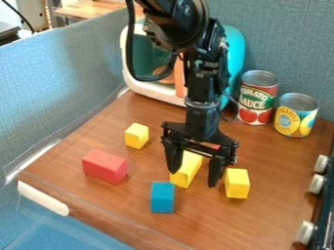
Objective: "Take the blue box of the table and put it in the yellow box"
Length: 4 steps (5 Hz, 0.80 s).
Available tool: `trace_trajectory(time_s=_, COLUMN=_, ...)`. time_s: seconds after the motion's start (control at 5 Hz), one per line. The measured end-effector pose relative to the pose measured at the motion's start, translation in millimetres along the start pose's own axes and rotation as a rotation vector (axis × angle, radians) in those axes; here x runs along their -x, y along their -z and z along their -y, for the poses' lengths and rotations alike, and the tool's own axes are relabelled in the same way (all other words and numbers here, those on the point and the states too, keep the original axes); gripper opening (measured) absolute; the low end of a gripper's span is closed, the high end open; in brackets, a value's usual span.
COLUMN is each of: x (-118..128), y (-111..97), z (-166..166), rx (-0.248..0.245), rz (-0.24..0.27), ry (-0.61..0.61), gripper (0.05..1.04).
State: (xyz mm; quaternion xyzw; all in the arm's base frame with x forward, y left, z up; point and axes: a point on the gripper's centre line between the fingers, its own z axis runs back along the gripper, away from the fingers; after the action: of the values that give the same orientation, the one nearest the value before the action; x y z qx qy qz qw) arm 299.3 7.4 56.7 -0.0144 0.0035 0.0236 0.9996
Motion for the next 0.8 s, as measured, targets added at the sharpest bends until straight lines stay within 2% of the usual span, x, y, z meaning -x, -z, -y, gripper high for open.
trace_trajectory(time_s=0.2, x=6, y=10, z=-1, rx=-0.003, rz=-0.031, ry=-0.019, gripper=1.000)
trace_trajectory(time_s=0.4, x=31, y=16, z=1, rx=-0.027, rz=-0.039, ry=-0.095, gripper=1.000)
trace_trajectory(time_s=0.8, x=61, y=8, z=1, rx=-0.028, rz=-0.027, ry=-0.206, gripper=1.000)
